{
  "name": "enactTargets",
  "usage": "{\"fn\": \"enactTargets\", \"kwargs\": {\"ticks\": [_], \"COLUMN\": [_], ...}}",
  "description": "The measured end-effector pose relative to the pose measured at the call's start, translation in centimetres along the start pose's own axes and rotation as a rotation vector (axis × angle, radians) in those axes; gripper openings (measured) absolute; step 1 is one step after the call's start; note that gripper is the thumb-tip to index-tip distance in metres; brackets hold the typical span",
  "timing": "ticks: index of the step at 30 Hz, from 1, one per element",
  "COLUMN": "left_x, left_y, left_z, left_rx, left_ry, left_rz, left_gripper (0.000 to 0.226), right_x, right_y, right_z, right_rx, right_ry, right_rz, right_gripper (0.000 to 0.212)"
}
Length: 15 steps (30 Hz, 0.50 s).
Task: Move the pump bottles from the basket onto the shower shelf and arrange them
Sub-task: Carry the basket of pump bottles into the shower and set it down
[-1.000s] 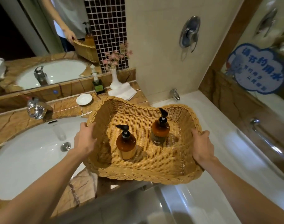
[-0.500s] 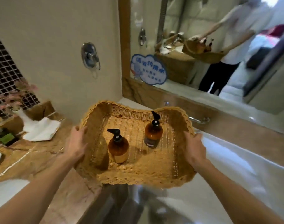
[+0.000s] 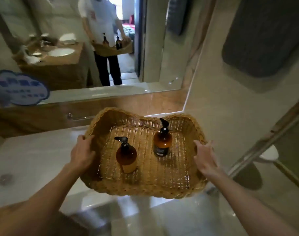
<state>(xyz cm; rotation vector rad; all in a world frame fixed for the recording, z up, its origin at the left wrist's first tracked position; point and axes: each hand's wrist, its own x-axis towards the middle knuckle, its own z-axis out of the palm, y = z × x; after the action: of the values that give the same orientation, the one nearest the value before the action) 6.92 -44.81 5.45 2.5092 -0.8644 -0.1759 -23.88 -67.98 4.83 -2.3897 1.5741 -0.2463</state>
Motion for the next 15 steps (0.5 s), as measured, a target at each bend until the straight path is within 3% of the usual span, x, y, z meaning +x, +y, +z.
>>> {"fn": "enactTargets", "kwargs": {"ticks": [3, 6, 10, 12, 15], "left_x": [0.4, -0.4, -2.8, -3.9, -5.5], "left_y": [7.3, 14.9, 24.5, 28.6, 34.6], "left_z": [3.8, 7.7, 13.4, 16.6, 21.3], "left_rx": [-0.006, 0.002, -0.017, -0.022, 0.021], "left_ry": [-0.072, -0.138, -0.214, -0.252, -0.278], "left_rz": [0.158, 0.325, 0.516, 0.596, 0.701], "left_gripper": [0.057, 0.047, 0.029, 0.022, 0.035], "right_x": [-1.7, -4.0, -7.6, -9.6, -12.5], "right_y": [7.9, 15.4, 25.0, 29.1, 34.7], "right_z": [-2.4, -4.8, -7.9, -9.2, -10.9], "right_rx": [-0.009, -0.101, -0.069, -0.048, -0.053], "right_ry": [0.032, 0.144, 0.206, 0.252, 0.308], "right_rz": [0.179, 0.349, 0.507, 0.552, 0.617], "right_gripper": [0.058, 0.056, 0.034, 0.034, 0.034]}}
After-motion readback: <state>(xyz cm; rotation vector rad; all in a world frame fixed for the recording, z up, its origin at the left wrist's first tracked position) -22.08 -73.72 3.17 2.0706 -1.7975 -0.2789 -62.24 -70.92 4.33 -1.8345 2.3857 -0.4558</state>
